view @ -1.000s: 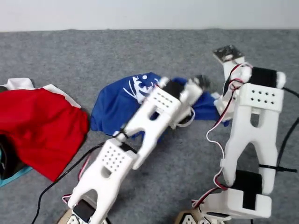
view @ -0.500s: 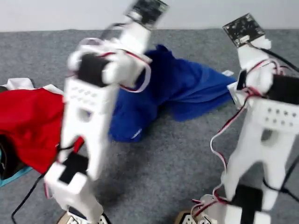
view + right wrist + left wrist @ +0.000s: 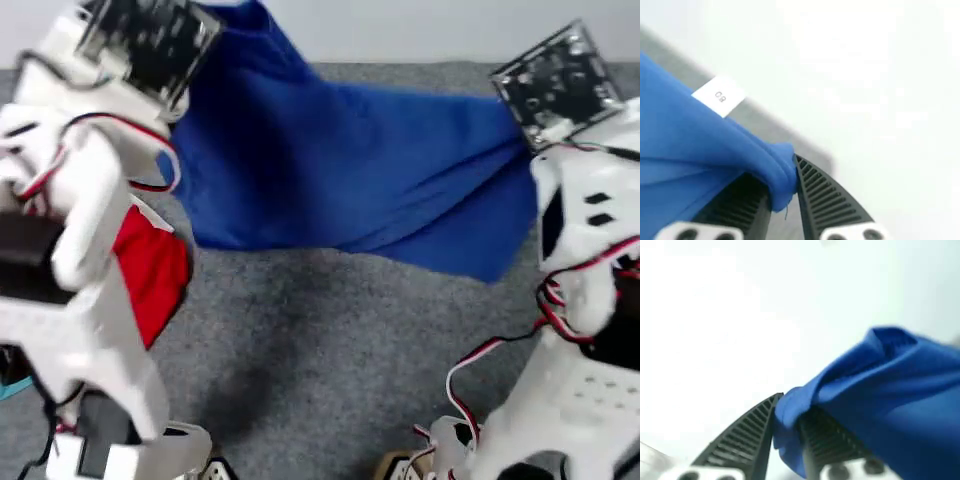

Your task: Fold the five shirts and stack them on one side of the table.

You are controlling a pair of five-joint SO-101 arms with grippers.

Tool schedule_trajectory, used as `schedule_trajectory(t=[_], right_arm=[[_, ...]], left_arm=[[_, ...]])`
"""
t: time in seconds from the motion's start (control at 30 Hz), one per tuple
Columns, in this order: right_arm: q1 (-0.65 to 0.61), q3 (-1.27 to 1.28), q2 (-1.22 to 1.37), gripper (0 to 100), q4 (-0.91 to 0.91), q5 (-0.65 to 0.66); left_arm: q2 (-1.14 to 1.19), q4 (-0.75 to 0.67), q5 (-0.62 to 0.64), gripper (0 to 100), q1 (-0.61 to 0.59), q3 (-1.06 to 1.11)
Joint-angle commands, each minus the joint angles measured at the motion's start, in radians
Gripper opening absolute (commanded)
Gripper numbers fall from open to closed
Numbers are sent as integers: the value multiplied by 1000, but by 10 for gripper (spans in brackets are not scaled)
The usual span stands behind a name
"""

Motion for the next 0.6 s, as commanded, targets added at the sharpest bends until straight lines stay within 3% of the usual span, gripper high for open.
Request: schedule_trajectory(t=[0.0,0.13,0.57], right_arm=[[51,-49,-36,10,-133,20],[74,-49,-70,10,-188,54],[153,-43,-260,10,-179,109]], left_arm=[[-80,-115,-84,14,-11,-10],[-129,-166,-135,14,-11,-10],[-347,-120,-163,14,-11,-2]])
